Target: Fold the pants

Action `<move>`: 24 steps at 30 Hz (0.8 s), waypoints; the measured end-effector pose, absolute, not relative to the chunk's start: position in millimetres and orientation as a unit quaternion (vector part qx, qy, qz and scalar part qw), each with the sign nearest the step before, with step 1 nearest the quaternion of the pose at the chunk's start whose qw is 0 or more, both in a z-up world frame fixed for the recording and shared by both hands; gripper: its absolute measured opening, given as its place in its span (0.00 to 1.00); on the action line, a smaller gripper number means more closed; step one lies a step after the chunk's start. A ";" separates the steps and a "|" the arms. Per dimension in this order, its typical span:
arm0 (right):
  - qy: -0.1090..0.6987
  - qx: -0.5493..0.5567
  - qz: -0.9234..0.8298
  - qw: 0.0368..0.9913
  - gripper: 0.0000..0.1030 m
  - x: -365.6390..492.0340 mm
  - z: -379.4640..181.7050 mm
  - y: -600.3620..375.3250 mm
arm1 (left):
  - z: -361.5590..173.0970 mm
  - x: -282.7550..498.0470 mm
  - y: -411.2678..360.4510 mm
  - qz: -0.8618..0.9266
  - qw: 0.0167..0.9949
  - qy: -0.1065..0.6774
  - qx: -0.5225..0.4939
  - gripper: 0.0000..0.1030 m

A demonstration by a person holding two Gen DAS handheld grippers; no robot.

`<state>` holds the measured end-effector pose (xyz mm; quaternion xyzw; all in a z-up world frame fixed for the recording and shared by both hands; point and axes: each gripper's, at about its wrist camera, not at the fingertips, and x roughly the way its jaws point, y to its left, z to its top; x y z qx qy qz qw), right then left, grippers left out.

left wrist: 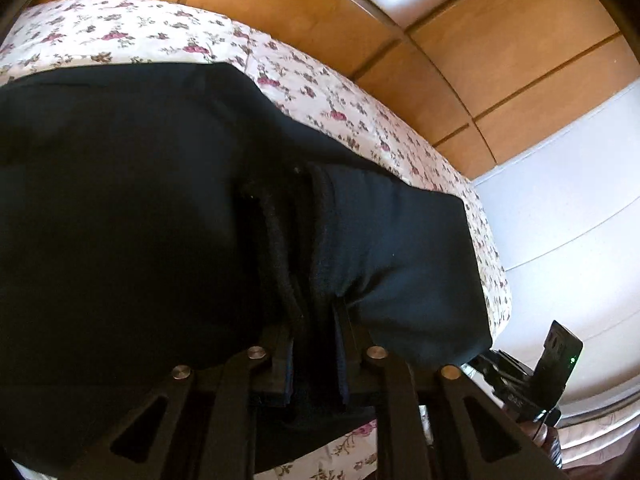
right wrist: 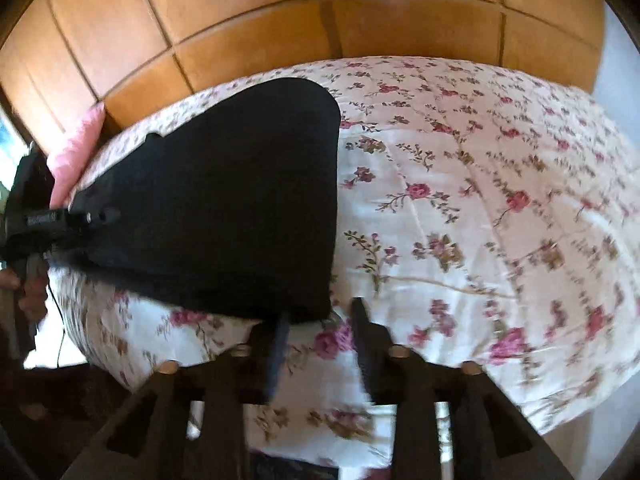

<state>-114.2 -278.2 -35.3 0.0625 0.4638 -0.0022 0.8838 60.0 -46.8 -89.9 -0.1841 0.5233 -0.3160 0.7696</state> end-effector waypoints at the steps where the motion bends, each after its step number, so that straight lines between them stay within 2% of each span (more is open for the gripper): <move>1: 0.468 0.059 0.008 0.882 0.53 -116.7 -29.6 -281.6 | -87.7 60.0 -44.6 -0.315 0.771 0.523 -0.184 0.21; 5: 0.448 0.041 0.010 0.893 0.53 -118.3 2.5 -288.1 | -69.1 57.7 -31.9 -0.291 0.798 0.497 -0.178 0.24; 11: 0.380 0.085 0.044 0.920 0.53 -78.8 38.0 -278.8 | -30.6 56.3 -33.5 -0.309 0.836 0.420 -0.170 0.24; 16: 0.377 0.099 0.057 0.919 0.53 -19.1 28.6 -252.9 | -25.5 56.6 -62.2 -0.328 0.840 0.417 -0.117 0.24; 20: 0.406 0.087 -0.015 0.909 0.51 22.7 4.0 -252.1 | -53.1 61.9 -83.8 -0.289 0.836 0.460 -0.068 0.24; 21: 0.414 0.081 -0.033 0.906 0.51 30.5 -3.3 -254.6 | -63.4 62.2 -86.7 -0.282 0.835 0.468 -0.062 0.18; 24: 0.434 0.071 -0.042 0.897 0.52 43.4 -27.7 -257.4 | -74.3 62.7 -90.5 -0.273 0.845 0.457 -0.050 0.17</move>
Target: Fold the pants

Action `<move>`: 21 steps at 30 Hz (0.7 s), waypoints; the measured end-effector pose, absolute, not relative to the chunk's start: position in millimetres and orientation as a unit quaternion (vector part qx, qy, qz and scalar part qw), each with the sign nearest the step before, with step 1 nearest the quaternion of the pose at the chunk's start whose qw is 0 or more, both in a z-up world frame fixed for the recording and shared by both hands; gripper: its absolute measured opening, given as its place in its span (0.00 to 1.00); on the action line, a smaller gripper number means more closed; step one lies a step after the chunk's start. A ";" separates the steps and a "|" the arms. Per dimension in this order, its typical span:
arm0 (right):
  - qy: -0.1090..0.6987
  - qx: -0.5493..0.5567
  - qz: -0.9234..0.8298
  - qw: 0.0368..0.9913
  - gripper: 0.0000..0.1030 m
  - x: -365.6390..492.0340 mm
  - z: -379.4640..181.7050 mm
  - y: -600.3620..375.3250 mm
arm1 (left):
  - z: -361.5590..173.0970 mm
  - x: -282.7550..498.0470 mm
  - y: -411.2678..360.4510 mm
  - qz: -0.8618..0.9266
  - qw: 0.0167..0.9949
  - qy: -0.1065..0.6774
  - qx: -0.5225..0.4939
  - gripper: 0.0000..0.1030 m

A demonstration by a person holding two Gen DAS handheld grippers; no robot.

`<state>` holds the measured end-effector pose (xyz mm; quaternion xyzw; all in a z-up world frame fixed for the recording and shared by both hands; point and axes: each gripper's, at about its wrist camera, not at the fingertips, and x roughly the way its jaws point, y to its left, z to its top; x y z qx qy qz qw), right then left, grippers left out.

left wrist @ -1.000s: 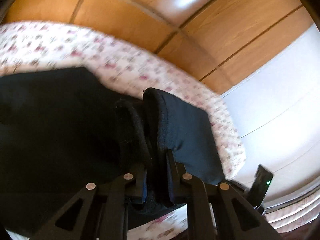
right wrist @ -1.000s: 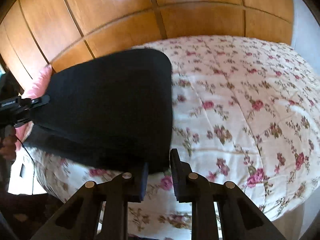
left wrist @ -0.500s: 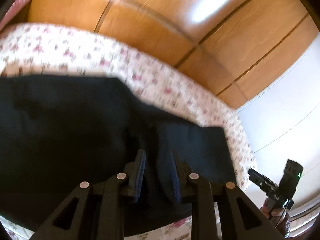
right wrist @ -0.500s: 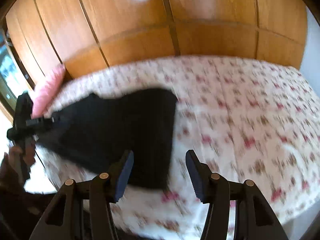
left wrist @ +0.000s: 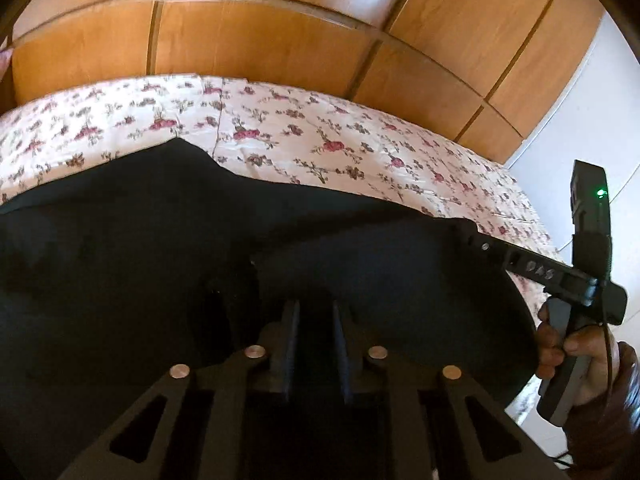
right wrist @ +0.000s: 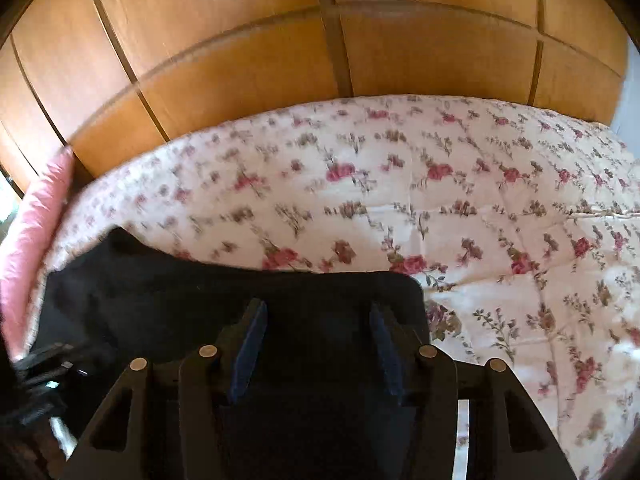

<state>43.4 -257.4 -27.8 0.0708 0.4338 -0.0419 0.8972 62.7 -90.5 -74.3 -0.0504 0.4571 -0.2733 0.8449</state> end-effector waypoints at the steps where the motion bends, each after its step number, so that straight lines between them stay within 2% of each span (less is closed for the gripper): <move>1: 0.423 0.052 -0.045 0.904 0.52 40.7 -30.1 -252.3 | -73.5 60.7 -89.5 -0.272 0.847 0.455 -0.047 0.17; 5: 0.407 0.036 -0.049 0.911 0.54 34.6 -30.6 -247.7 | -62.2 55.1 -89.2 -0.264 0.857 0.440 -0.048 0.17; 8: 0.402 0.046 -0.045 0.914 0.55 28.8 -27.5 -250.2 | -48.8 43.9 -85.2 -0.248 0.875 0.415 -0.033 0.22; 12: 0.398 0.034 -0.043 0.916 0.62 27.3 -18.0 -244.8 | -41.8 37.2 -73.1 -0.227 0.884 0.406 -0.035 0.23; 21: 0.363 -0.002 -0.011 0.932 0.62 13.3 13.9 -203.2 | -40.6 26.7 -42.8 -0.198 0.892 0.403 -0.054 0.26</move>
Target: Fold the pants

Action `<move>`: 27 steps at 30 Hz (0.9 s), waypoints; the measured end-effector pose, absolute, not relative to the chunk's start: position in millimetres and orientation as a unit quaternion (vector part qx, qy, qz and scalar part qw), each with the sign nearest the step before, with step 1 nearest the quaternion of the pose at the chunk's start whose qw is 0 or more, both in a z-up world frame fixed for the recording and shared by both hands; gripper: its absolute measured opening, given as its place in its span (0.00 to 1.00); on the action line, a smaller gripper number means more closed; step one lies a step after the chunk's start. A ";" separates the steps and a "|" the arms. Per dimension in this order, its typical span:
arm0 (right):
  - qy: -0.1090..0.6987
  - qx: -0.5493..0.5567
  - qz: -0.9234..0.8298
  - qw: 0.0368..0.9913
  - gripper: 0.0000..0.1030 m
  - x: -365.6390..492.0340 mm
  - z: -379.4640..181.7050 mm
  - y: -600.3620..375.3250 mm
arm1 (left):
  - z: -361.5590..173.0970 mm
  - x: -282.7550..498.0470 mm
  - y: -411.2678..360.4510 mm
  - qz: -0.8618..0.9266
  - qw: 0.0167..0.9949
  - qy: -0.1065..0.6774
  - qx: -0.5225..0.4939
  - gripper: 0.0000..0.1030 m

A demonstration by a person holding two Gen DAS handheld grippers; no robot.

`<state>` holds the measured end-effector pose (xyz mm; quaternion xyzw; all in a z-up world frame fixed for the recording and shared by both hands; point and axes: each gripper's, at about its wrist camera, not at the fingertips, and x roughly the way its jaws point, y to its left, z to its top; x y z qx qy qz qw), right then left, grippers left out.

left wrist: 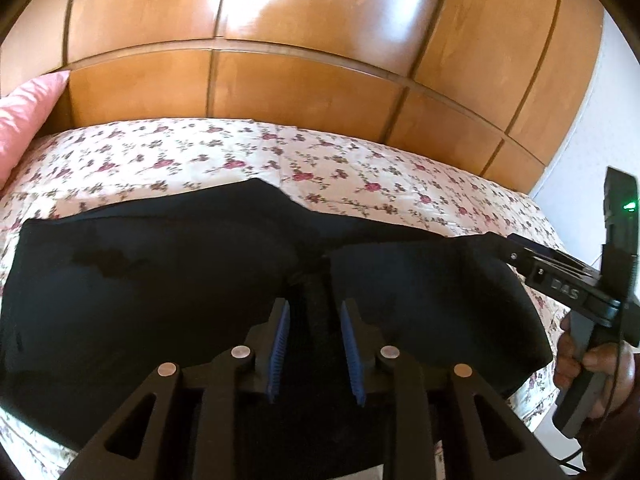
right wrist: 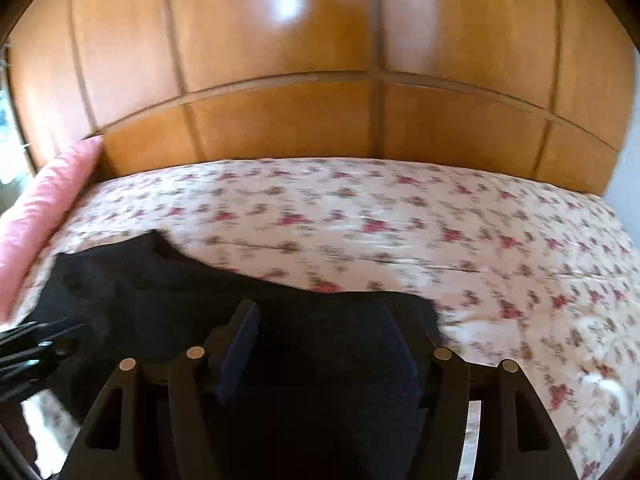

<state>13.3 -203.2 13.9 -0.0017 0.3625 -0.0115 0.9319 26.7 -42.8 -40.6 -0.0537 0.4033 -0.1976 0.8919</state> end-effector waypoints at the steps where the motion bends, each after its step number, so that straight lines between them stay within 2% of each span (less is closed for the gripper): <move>1: 0.365 -0.005 0.011 0.931 0.62 12.9 15.0 -192.6 | -41.1 26.0 -40.5 -0.196 0.892 0.404 -0.055 0.26; 12: 0.408 -0.052 0.131 0.902 0.62 25.4 -18.2 -99.0 | -46.0 19.0 -3.7 -0.161 0.897 0.404 -0.084 0.26; 15: 0.446 -0.078 0.129 0.882 0.64 39.7 -48.1 -80.1 | -49.3 18.3 7.3 -0.153 0.895 0.408 -0.096 0.27; 16: 0.426 -0.107 0.119 0.891 0.66 36.8 -55.1 -71.2 | -50.6 18.3 12.2 -0.153 0.893 0.411 -0.103 0.27; 21: 0.415 -0.110 0.115 0.896 0.66 33.4 -57.3 -69.2 | -61.2 12.2 55.0 -0.131 0.877 0.432 -0.162 0.29; 27: 0.402 -0.093 0.120 0.903 0.66 30.0 -56.1 -73.7 | -72.5 -18.0 141.7 -0.060 0.853 0.430 -0.291 0.28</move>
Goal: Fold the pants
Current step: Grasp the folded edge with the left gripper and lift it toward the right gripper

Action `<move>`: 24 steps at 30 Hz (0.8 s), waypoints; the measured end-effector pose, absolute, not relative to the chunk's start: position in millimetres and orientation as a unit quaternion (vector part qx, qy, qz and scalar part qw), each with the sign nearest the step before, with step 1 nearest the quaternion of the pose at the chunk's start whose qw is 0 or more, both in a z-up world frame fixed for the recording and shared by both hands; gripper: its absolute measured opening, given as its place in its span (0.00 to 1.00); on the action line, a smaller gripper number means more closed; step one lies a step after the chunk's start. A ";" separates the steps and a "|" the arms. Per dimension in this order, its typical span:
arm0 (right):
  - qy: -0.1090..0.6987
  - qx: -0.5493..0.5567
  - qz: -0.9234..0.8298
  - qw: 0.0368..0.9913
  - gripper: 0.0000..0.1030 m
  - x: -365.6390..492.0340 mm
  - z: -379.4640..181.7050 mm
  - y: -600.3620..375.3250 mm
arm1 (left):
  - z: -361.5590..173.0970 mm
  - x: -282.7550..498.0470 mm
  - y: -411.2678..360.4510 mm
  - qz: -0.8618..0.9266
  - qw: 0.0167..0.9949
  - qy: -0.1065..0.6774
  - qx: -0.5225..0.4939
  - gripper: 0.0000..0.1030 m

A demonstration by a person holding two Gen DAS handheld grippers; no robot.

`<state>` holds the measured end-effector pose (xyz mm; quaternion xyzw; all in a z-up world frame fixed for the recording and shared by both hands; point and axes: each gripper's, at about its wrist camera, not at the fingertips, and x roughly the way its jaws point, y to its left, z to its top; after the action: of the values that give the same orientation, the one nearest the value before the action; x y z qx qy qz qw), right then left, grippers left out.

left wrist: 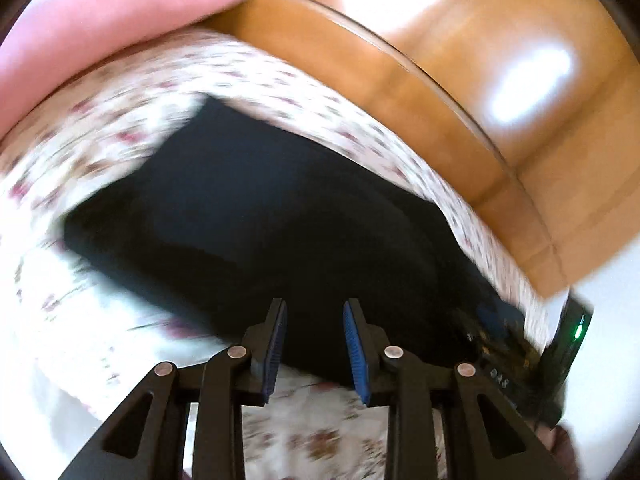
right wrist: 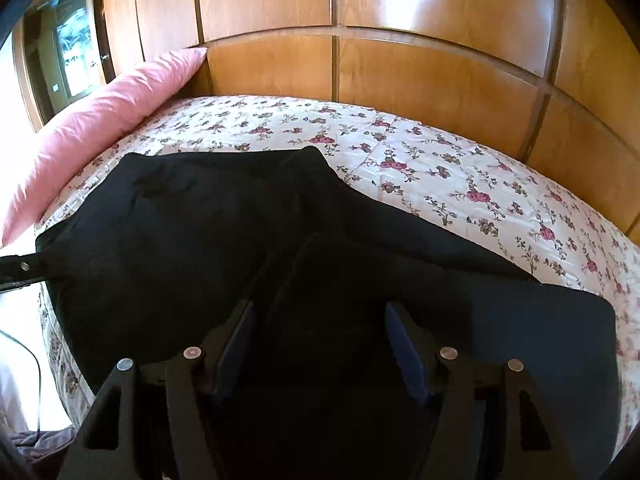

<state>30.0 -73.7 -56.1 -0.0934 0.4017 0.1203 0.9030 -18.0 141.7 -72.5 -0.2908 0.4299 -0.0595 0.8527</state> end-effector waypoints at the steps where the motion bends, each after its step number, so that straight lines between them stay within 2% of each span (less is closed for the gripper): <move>1: 0.400 -0.090 0.122 0.904 0.66 29.8 -56.4 -74.5 | -74.1 -24.6 157.2 -0.044 0.848 0.424 -0.315 0.28; 8: 0.388 -0.080 0.128 0.909 0.67 26.6 -57.0 -75.6 | -104.1 -48.2 229.7 0.018 0.797 0.401 -0.451 0.29; 12: 0.385 -0.076 0.131 0.910 0.67 24.9 -56.9 -76.6 | -118.2 -40.8 234.6 0.025 0.781 0.396 -0.481 0.35; 15: 0.384 -0.075 0.128 0.911 0.67 23.6 -57.3 -75.1 | -121.7 -30.9 235.6 0.034 0.784 0.390 -0.482 0.35; 19: 0.384 -0.074 0.128 0.911 0.67 23.2 -57.6 -75.4 | -119.0 -18.2 234.5 0.030 0.800 0.378 -0.465 0.29; 20: 0.384 -0.074 0.128 0.911 0.67 23.3 -57.6 -75.4 | -118.8 -16.0 233.4 0.028 0.803 0.377 -0.460 0.26; 21: 0.384 -0.074 0.128 0.911 0.68 23.4 -57.7 -75.5 | -117.9 -11.8 234.3 0.027 0.808 0.376 -0.454 0.18; 24: 0.384 -0.074 0.128 0.911 0.68 23.6 -57.5 -75.6 | -109.7 -5.4 229.7 0.018 0.822 0.367 -0.436 0.12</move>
<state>23.6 -75.6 -57.5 -0.0745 0.3839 0.1283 0.9114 -5.4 229.7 -109.7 -0.4355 0.3672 0.0182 0.8217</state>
